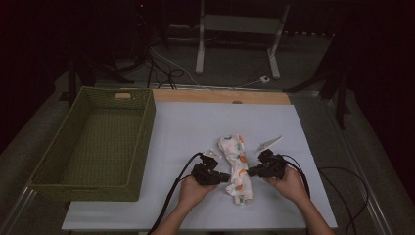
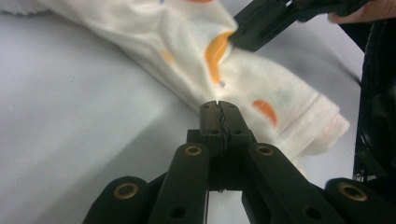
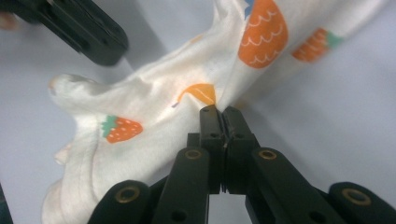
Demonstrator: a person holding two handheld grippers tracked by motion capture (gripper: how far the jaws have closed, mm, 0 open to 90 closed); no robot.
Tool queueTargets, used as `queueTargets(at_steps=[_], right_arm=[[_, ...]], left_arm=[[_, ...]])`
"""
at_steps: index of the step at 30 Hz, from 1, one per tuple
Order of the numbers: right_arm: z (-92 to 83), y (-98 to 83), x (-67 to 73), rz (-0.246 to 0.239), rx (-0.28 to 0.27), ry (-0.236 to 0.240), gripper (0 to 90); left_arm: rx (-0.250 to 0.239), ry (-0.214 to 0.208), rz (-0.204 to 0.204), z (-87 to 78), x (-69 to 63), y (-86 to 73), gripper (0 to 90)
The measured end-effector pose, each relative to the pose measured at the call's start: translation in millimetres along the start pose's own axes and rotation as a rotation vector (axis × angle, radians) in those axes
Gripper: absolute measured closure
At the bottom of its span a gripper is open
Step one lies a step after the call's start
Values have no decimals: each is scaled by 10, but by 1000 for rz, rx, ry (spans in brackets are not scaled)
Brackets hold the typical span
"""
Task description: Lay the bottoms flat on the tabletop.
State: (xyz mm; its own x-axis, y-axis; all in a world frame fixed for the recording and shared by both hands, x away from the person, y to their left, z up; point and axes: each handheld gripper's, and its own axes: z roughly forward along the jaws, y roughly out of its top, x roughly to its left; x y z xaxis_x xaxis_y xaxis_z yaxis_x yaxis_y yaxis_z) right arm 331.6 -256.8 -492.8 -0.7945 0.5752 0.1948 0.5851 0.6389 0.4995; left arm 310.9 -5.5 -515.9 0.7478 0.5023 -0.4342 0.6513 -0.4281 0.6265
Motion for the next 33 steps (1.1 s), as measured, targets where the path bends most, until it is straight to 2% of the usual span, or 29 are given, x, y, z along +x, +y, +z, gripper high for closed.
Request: queueTargets(at_steps=[8, 12, 15, 16, 19, 23, 25, 26, 29, 31, 33], right_arm=[[-144, -257, -129, 46, 3, -27, 888], [-168, -383, -184, 68, 2, -22, 881], [-171, -396, -192, 65, -2, -20, 870], [-171, -382, -184, 69, -15, -18, 834], [-167, -362, -197, 68, -22, -16, 799], [-161, -329, -194, 74, -25, -10, 798], [-152, -315, -187, 64, -26, -19, 801], [-153, -304, -182, 73, -26, -7, 804], [-146, -273, -172, 68, -29, -7, 813], [-146, -262, -172, 62, -29, -7, 822], [-146, -254, -166, 61, -31, -5, 829]], left_arm=[[3, 3, -19, 67, -2, 1, 828], [-2, 0, -28, 117, -13, 4, 765], [-5, -10, -36, 150, -19, 11, 696], [-3, -9, -35, 191, -39, 18, 672], [4, -22, -38, 248, -61, 29, 615], [8, -61, -51, 321, -79, 45, 592], [17, -73, -49, 357, -92, 56, 617], [24, -75, -50, 379, -100, 62, 632], [46, -82, -46, 444, -120, 82, 742], [41, -78, -34, 457, -139, 89, 839], [41, -72, -31, 444, -145, 92, 879]])
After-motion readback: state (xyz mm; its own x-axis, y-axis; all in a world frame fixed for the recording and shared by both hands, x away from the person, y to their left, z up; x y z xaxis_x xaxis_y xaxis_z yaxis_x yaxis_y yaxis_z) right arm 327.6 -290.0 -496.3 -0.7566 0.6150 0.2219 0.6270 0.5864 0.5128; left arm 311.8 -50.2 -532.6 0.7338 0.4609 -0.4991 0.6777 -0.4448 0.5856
